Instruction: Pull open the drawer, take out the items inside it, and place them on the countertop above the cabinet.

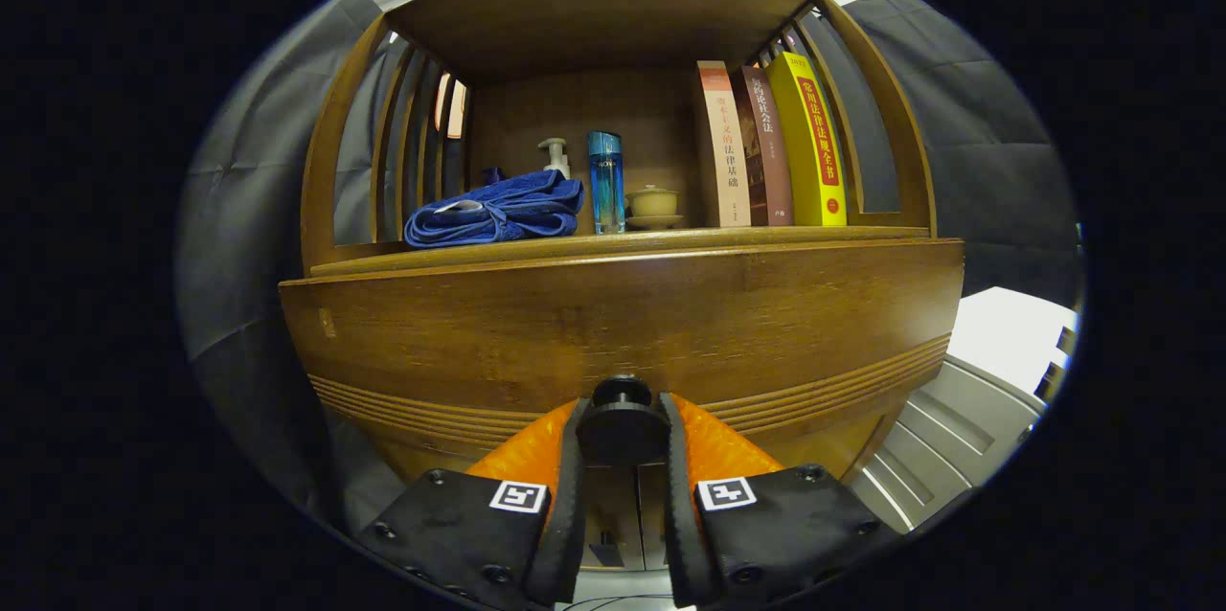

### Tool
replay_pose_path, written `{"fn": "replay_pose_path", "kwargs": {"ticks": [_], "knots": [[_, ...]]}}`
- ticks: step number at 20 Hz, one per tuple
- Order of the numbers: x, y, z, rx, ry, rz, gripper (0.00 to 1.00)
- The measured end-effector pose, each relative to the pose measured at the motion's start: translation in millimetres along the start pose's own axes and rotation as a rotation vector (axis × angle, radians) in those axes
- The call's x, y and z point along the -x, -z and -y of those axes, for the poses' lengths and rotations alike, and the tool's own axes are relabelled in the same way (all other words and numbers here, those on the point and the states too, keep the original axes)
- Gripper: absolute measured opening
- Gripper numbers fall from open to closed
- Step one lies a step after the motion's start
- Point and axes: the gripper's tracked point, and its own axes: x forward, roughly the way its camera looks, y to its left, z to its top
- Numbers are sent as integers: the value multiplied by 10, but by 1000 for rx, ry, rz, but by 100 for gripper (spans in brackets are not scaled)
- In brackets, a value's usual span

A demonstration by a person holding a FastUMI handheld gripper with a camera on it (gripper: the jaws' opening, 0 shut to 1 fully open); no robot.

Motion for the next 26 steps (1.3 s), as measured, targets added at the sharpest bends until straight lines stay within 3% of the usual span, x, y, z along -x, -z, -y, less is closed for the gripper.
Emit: {"fn": "replay_pose_path", "kwargs": {"ticks": [20,26], "knots": [[1087,136,21,-47,-17,-94,44],[1123,135,10,-49,-20,-82,44]]}}
